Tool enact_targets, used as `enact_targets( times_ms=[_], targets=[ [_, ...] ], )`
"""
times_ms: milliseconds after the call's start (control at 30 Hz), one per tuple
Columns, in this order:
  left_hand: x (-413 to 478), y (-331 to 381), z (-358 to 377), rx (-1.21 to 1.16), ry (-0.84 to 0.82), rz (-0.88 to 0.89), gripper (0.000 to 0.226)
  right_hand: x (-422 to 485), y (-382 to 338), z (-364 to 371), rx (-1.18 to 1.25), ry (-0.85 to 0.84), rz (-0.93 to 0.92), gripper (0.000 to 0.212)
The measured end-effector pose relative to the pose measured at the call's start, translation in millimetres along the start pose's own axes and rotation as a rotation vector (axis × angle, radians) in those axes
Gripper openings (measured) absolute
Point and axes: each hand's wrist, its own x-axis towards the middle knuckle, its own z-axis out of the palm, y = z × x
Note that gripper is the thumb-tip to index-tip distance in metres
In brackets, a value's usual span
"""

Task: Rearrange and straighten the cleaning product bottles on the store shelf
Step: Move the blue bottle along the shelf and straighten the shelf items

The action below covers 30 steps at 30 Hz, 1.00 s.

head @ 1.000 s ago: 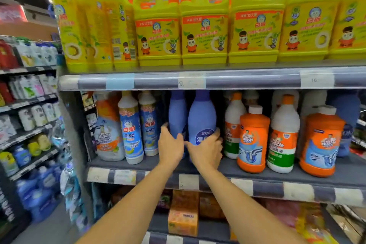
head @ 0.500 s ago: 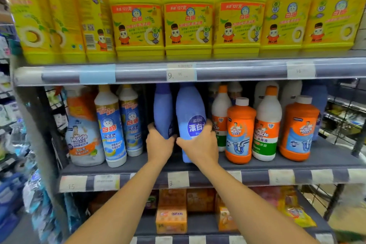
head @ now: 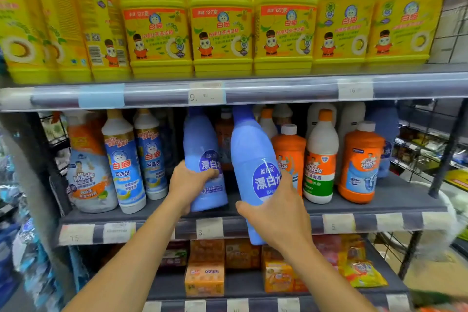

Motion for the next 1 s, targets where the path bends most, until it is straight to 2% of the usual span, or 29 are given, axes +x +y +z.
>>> enact_targets(
  times_ms=[133,300,400,467,600,767,900,1000],
  targets=[
    [-37.3,7.6,1.0,-0.109,-0.115,-0.102,0.044,-11.7,13.6,-29.7,0.006,-0.044,-0.014,0.084],
    [-94.6,0.1,8.3,-0.236,-0.142,-0.201,0.06,-29.8,48.8,-77.4,0.017,-0.087,-0.029,0.089],
    [-125.0,-3.7,20.8,-0.248,-0.164,-0.208,0.065,-37.8,70.3,-106.9,0.015,-0.071,-0.003,0.105],
    [-143.7,-2.6,35.6,-0.251,-0.19,-0.197,0.062,-38.8,85.4,-125.7,0.007,-0.051,0.016,0.108],
    [-175.0,0.5,74.1,-0.22,-0.211,-0.154,0.057,-34.6,117.3,-162.1,0.021,-0.011,0.103,0.102],
    [-196.9,3.3,132.9,-0.12,-0.243,-0.125,0.072,-21.4,165.1,-201.0,0.036,0.06,0.179,0.099],
    [-211.2,10.1,176.9,-0.128,-0.296,-0.119,0.058,8.2,199.1,-223.0,0.044,0.171,0.199,0.1],
    [-216.4,10.1,200.0,-0.169,-0.313,-0.113,0.056,39.5,215.0,-229.8,0.029,0.271,0.156,0.087]
  ],
)
